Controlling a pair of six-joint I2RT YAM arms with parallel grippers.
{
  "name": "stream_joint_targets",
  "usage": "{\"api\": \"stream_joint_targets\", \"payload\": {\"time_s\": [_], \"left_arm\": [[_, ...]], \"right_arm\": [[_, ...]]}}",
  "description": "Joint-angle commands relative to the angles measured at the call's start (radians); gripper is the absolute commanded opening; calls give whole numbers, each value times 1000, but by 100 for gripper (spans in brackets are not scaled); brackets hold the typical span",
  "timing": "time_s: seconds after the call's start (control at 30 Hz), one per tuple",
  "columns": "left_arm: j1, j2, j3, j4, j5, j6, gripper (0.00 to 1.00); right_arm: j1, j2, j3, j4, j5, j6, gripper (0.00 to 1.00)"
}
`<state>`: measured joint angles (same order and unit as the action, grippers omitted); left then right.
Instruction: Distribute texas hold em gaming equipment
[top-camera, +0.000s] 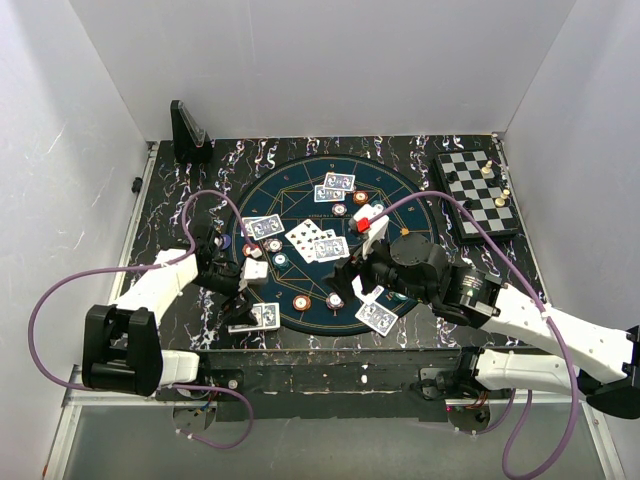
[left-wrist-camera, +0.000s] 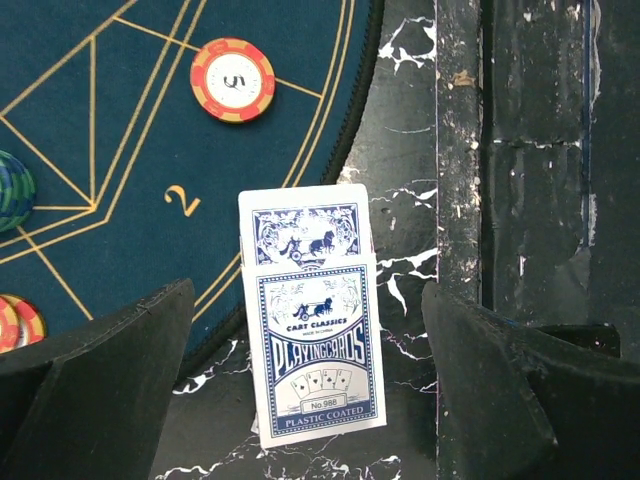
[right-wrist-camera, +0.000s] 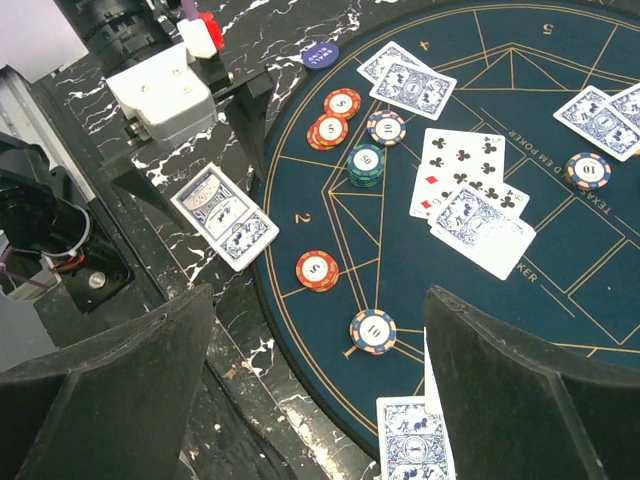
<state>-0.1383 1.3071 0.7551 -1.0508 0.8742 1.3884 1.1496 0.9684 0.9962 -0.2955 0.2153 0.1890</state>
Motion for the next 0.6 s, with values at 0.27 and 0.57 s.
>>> {"api": "stream_joint_targets", "payload": {"time_s": [0.27,0.57], "left_arm": [[20,-20,276,-52,72,-375,98],[43,-74,306,66,-158,-716,98]], "right_arm": [[-158,-20,39,-94,-16,113,96],[-433,-92,-43,-122,-120,184,96]]}}
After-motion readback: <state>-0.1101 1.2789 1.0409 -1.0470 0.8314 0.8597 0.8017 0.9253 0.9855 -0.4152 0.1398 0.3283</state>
